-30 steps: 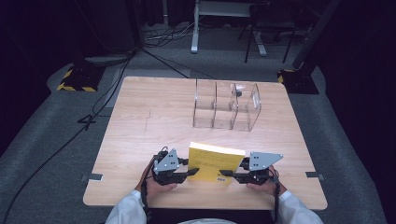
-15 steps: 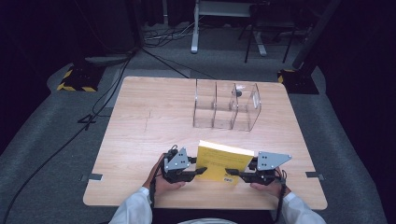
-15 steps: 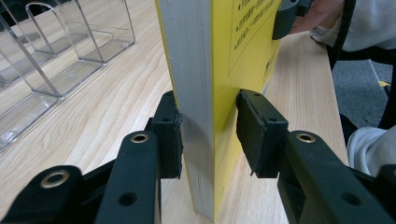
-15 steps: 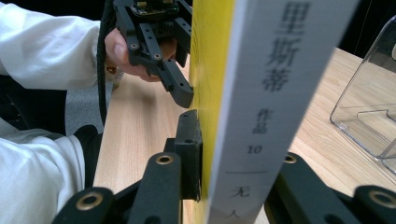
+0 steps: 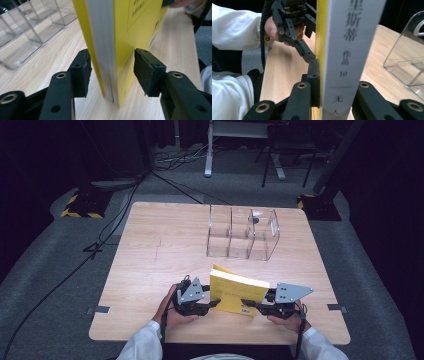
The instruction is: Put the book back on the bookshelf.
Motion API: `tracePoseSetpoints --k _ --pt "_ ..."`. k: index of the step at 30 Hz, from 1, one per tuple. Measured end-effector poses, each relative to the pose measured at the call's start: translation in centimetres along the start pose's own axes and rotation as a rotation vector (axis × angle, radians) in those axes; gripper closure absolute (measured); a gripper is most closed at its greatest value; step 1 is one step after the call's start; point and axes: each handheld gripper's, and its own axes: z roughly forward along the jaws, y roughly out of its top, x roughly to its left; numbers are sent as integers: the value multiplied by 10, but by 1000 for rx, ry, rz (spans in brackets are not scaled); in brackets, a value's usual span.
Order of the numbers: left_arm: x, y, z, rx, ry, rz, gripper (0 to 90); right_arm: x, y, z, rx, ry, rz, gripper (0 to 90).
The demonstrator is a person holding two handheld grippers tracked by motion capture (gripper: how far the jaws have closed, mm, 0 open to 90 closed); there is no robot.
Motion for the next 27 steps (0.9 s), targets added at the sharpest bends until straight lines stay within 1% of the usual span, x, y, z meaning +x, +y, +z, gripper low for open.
tracePoseSetpoints --k 2,3,4,5,6,7,8,9,10,11,12,13,14,16,18,20,22,23,25,27 --pt "4 -3 -6 16 34 -26 416 -1 2 -4 -3 -29 -2 760" --pt "6 -5 -9 26 50 -29 398 -2 2 -5 -5 -42 3 760" --pt "6 -5 -9 26 50 -29 380 -2 2 -5 -5 -42 3 760" --pt "9 -7 -14 40 77 -40 380 -4 2 -7 -3 -59 6 760" --pt "12 -10 -18 63 106 -56 331 -5 3 -9 -1 -79 9 760" --pt "14 -12 -21 88 132 -70 301 -7 3 -12 -5 -98 17 761" --pt "16 -15 -24 100 148 -77 280 -8 3 -14 -5 -110 18 761" --pt "19 -22 -28 140 164 -112 229 -11 4 -17 -10 -140 22 761" --pt "19 -22 -28 140 164 -112 210 -11 4 -17 -10 -140 22 761" --pt "22 -28 -31 174 177 -133 210 -12 4 -20 -13 -153 26 761" --pt "23 -32 -33 196 188 -142 189 -14 5 -22 -18 -171 25 761" --pt "24 -39 -37 223 218 -155 186 -17 5 -27 -25 -200 31 761" --pt "25 -43 -39 234 230 -165 186 -17 5 -27 -25 -200 31 761" --pt "28 -54 -47 255 252 -202 185 -19 6 -31 -31 -224 35 761" --pt "30 -61 -54 280 263 -217 177 -23 6 -36 -38 -254 44 761" --pt "31 -68 -60 298 284 -231 170 -25 7 -41 -46 -283 42 761" --pt "32 -73 -65 308 292 -247 170 -27 8 -46 -49 -307 41 761" --pt "32 -75 -67 316 304 -247 171 -28 9 -49 -53 -320 39 761" --pt "32 -78 -71 321 307 -253 171 -31 10 -55 -62 -347 38 761" --pt "33 -81 -73 321 307 -266 170 -33 12 -60 -71 -373 45 761"
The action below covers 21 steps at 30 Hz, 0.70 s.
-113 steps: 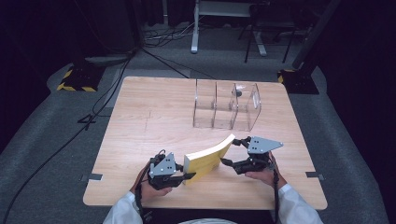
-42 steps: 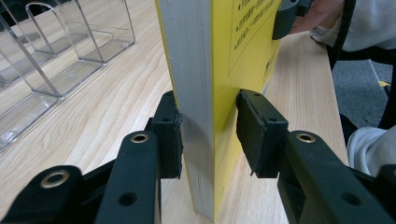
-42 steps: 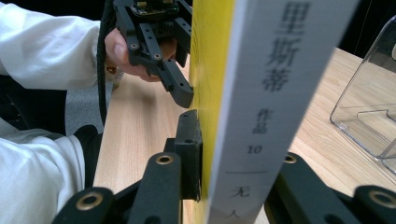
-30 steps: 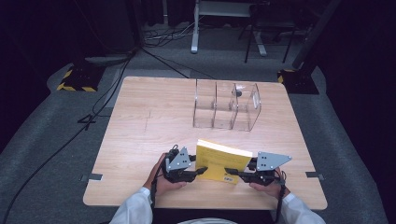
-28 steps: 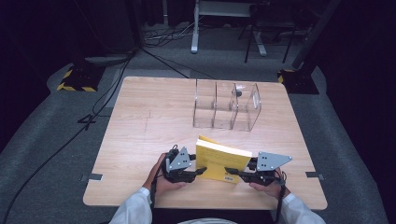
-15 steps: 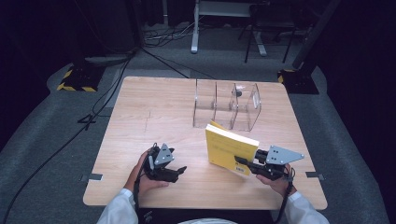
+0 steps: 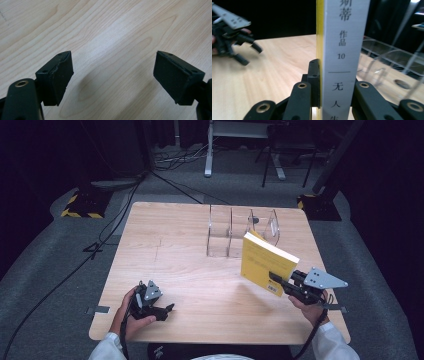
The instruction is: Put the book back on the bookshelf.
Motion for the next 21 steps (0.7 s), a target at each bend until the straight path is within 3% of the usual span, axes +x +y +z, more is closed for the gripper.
tracePoseSetpoints --k 2,9,12,21 --pt "2 -3 1 13 -7 -24 169 -5 2 -5 -4 -36 -6 761" --pt "3 -4 6 14 -13 -40 163 -20 10 -13 -27 -150 7 761" --pt "7 -8 8 -3 -43 -55 161 -26 12 -14 -33 -183 19 761" --pt "7 -9 8 -17 -41 -57 150 -45 27 -6 -40 -272 34 761"
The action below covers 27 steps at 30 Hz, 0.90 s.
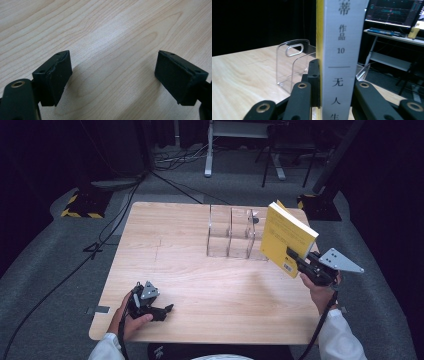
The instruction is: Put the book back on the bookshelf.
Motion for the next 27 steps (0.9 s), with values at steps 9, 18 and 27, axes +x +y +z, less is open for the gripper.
tracePoseSetpoints --k 9,18,27 --pt "-1 1 0 3 4 -3 145 -4 14 29 12 -72 11 761" --pt "-1 1 0 3 4 -3 146 -8 15 55 38 -117 38 760" --pt "-1 0 0 -1 5 -5 145 -10 10 81 70 -177 52 761"
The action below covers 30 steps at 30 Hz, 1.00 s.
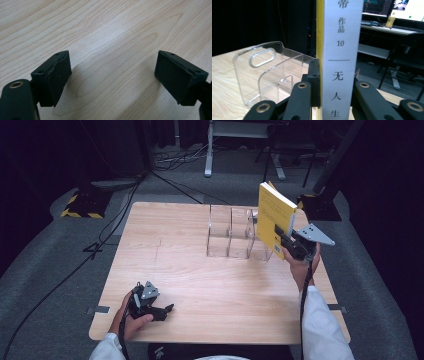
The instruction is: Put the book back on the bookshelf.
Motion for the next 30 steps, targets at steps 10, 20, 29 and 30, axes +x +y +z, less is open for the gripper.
tracePoseSetpoints --k 10,20,29,30 --pt "0 0 0 0 0 0 146 6 -6 27 28 -42 6 760" --pt "0 0 0 -1 1 0 146 9 -14 47 35 -80 20 760" --pt "0 0 0 3 -3 3 145 10 -26 61 38 -113 39 760" --pt "0 0 0 3 -6 1 145 9 -27 62 36 -116 44 760"
